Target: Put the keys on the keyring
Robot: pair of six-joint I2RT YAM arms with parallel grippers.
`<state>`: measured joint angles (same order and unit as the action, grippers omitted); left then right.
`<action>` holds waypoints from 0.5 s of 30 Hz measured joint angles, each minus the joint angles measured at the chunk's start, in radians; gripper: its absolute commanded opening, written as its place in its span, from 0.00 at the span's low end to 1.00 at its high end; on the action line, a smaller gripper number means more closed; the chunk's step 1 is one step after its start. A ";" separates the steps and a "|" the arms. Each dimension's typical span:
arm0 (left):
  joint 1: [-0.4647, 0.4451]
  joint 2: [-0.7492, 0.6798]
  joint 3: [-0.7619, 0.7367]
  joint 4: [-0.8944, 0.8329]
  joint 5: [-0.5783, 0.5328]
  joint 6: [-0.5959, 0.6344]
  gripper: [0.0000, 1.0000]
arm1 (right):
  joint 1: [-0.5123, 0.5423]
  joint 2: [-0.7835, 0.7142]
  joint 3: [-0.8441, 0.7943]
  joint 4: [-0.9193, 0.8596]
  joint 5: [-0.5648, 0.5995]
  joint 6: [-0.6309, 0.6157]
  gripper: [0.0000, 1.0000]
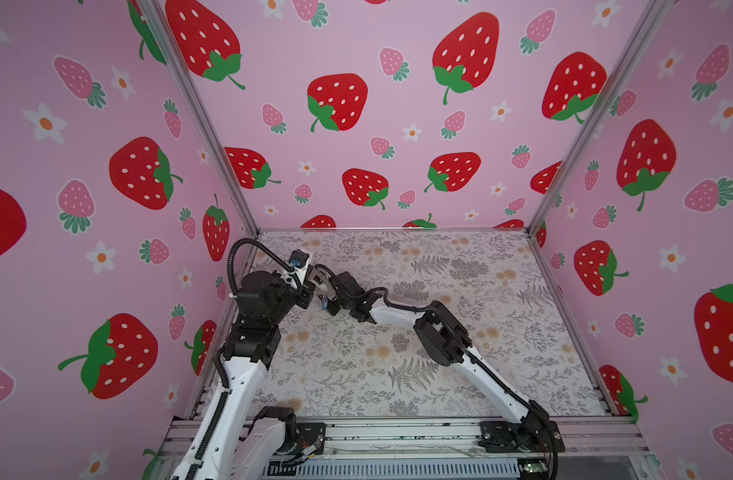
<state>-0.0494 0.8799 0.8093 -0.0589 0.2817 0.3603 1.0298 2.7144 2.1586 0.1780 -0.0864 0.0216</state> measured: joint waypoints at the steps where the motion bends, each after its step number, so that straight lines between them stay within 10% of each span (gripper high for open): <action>1: 0.000 0.000 0.000 0.000 0.000 -0.001 0.00 | 0.000 0.000 0.000 -0.001 0.004 0.001 0.24; 15: 0.000 0.011 0.000 -0.005 0.015 -0.017 0.00 | 0.001 0.051 0.090 -0.023 0.011 0.003 0.17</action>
<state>-0.0494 0.8906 0.8093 -0.0639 0.2970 0.3431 1.0309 2.7659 2.2486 0.1555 -0.0753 0.0250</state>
